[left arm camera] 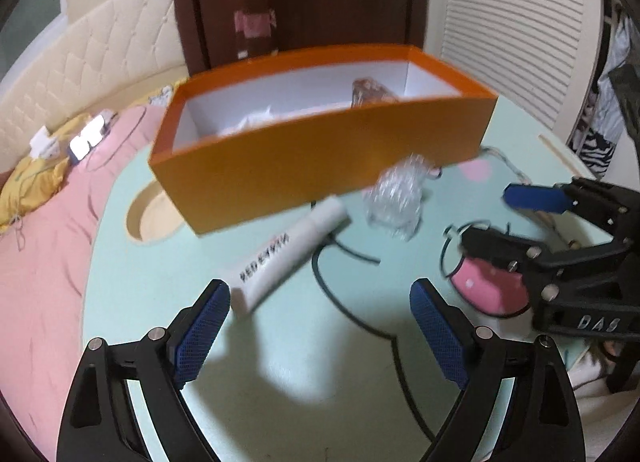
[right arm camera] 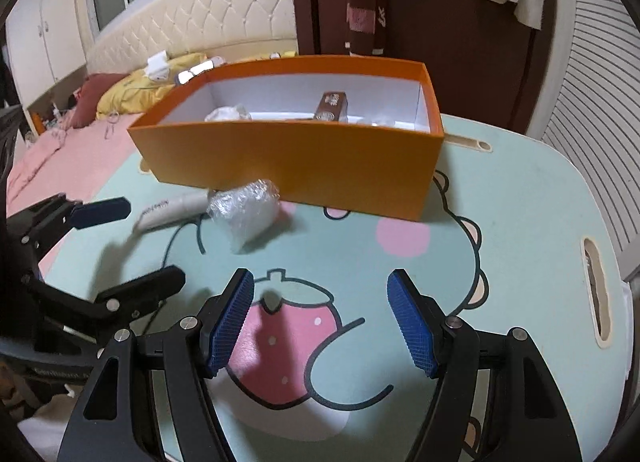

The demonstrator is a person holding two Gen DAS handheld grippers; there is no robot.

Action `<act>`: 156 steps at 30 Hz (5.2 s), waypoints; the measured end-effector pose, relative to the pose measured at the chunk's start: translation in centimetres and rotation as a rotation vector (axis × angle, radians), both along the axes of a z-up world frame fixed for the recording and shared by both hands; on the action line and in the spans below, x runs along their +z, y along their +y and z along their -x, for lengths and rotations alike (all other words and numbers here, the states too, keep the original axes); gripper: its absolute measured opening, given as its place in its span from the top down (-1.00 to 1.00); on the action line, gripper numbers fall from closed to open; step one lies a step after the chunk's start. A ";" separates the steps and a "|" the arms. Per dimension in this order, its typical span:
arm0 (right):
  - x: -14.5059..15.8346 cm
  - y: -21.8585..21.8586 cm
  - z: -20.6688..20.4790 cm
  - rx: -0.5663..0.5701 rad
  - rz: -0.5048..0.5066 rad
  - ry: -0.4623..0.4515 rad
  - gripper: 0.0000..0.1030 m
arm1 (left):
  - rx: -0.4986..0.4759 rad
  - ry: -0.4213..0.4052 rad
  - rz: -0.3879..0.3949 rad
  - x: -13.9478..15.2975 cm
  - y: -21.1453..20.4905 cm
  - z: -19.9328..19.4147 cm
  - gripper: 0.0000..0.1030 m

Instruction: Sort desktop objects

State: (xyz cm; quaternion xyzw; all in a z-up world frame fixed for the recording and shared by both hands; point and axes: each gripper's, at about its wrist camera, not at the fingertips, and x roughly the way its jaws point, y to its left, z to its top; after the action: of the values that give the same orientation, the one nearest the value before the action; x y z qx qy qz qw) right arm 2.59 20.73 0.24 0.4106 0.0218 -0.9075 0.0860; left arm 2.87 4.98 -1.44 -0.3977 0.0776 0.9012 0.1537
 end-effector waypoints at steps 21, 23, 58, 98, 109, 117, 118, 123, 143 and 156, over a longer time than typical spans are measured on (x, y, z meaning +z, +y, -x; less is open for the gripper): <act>-0.8 -0.5 -0.3 -0.036 -0.083 0.005 -0.61 | 0.021 -0.017 -0.029 -0.9 -0.5 -0.1 -0.99; -0.9 -0.5 -0.3 -0.036 -0.083 0.006 -0.61 | 0.003 -0.015 -0.029 -0.9 -0.7 -0.2 -0.96; -0.9 -0.3 -0.2 -0.026 -0.083 0.005 -0.65 | -0.057 -0.076 -0.144 0.8 -2.5 2.8 0.27; -1.0 -0.1 0.0 -0.025 -0.086 -0.012 -0.89 | -0.021 0.039 -0.119 -0.3 -1.2 -0.3 -0.41; 0.1 1.2 0.1 -0.091 -0.049 0.038 -0.89 | -0.033 0.026 -0.141 0.2 -1.4 0.5 0.63; 1.8 0.2 1.8 -0.065 0.061 0.034 -0.89 | 0.025 0.077 -0.199 2.1 -3.5 -0.8 0.63; 1.8 -0.5 2.2 -0.045 0.053 0.026 -0.88 | 0.034 0.075 -0.192 1.9 -3.6 -0.9 0.63; 0.5 -3.4 4.5 0.022 0.021 -0.058 -0.35 | 0.058 0.052 -0.169 0.8 -4.1 -0.9 0.63; 0.6 1.5 -0.2 -0.144 0.028 0.084 0.34 | -0.001 0.075 -0.120 0.3 -1.5 -1.9 0.63; -0.4 0.5 0.0 -0.090 -0.010 0.031 0.34 | -0.002 0.064 -0.098 -0.2 -1.3 -1.6 0.62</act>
State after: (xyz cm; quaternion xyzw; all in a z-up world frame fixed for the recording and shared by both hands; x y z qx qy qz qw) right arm 2.55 21.19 -0.20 0.3975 0.0091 -0.9166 0.0429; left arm 4.46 3.64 -1.60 -0.3606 0.0389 0.9160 0.1714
